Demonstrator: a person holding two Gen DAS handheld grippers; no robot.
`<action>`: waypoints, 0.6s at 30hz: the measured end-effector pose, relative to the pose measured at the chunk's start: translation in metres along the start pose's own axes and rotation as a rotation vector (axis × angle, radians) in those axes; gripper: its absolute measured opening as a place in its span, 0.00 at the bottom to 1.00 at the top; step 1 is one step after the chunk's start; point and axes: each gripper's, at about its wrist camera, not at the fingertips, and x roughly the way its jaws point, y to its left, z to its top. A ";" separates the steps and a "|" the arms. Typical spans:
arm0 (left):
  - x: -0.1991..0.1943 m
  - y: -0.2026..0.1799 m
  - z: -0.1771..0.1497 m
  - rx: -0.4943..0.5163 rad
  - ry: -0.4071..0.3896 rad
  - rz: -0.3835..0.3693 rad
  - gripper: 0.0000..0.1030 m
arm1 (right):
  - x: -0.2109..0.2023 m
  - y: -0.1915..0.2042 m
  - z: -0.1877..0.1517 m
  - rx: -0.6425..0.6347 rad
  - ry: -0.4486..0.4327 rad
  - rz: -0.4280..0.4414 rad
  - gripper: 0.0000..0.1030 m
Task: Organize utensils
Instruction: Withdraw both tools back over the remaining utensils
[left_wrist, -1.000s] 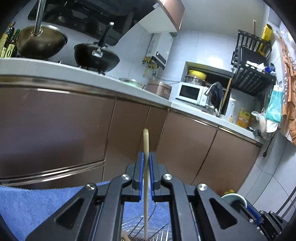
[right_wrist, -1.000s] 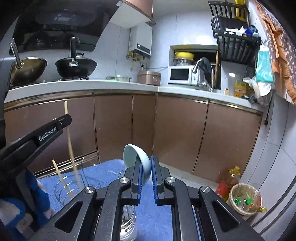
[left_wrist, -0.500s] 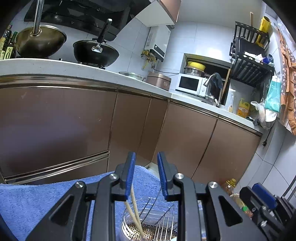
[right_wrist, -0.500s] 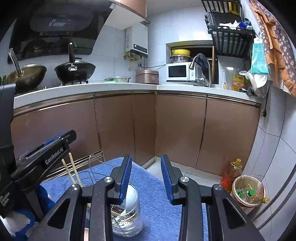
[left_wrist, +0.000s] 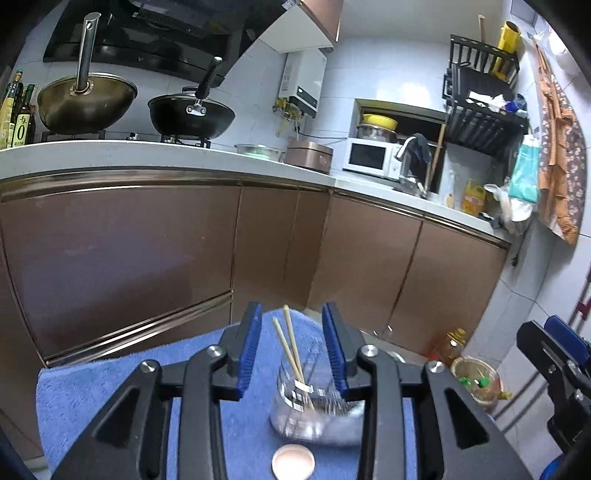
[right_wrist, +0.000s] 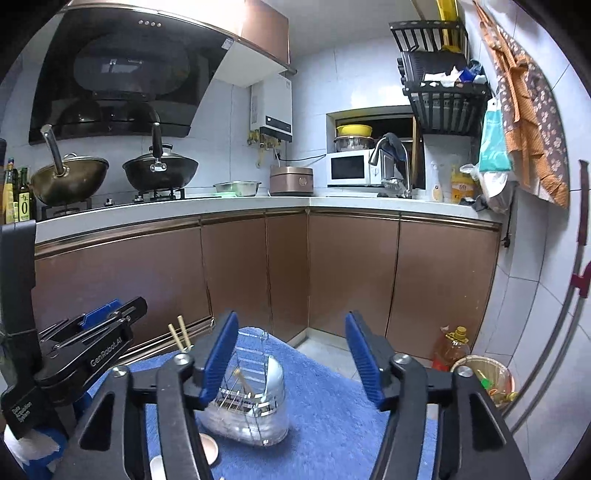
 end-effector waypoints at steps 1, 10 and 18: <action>-0.008 0.001 -0.002 -0.002 0.006 -0.007 0.33 | -0.009 0.002 -0.001 -0.004 0.000 -0.004 0.67; -0.072 0.008 -0.018 0.059 0.059 0.011 0.46 | -0.065 0.009 -0.012 -0.032 0.010 -0.024 0.91; -0.124 0.021 -0.023 0.066 0.012 0.053 0.46 | -0.106 0.012 -0.022 -0.039 -0.011 -0.002 1.00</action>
